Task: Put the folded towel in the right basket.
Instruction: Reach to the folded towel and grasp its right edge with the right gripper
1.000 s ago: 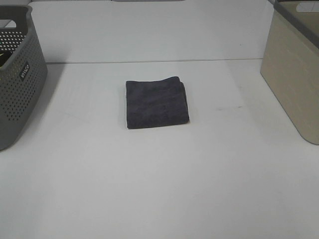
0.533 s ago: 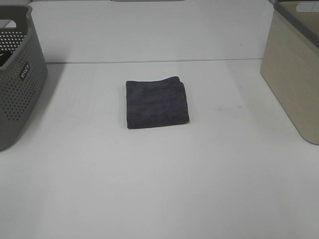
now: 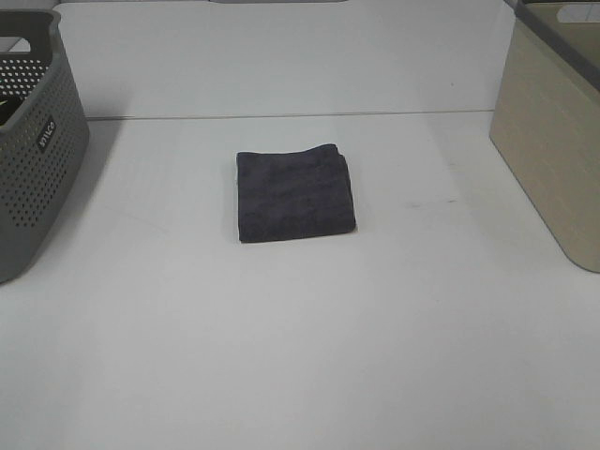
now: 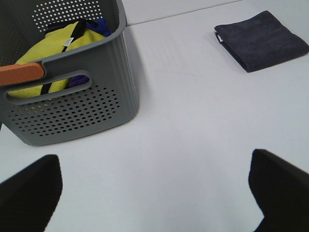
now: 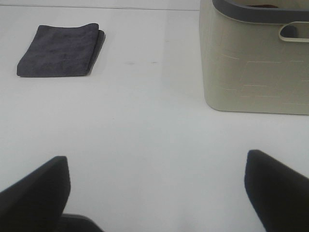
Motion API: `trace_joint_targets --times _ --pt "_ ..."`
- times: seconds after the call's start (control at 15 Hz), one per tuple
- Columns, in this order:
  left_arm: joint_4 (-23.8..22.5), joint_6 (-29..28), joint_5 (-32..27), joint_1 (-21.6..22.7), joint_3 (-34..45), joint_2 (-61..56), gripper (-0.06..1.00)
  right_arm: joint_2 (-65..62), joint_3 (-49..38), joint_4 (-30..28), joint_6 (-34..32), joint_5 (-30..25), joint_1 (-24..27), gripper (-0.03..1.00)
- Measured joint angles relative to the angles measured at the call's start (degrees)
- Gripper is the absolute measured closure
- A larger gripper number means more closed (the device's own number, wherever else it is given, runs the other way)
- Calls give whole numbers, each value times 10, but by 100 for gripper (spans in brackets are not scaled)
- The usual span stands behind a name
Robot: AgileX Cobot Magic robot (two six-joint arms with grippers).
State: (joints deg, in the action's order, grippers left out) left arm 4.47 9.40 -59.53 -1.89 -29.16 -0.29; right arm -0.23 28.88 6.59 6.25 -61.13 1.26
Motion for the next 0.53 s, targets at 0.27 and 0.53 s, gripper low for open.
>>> trace_joint_targets --times 0.27,0.53 --pt "0 0 0 0 0 0 -4 0 0 0 0 0 0 6" --pt "0 0 0 0 0 0 -4 0 0 0 0 0 0 6"
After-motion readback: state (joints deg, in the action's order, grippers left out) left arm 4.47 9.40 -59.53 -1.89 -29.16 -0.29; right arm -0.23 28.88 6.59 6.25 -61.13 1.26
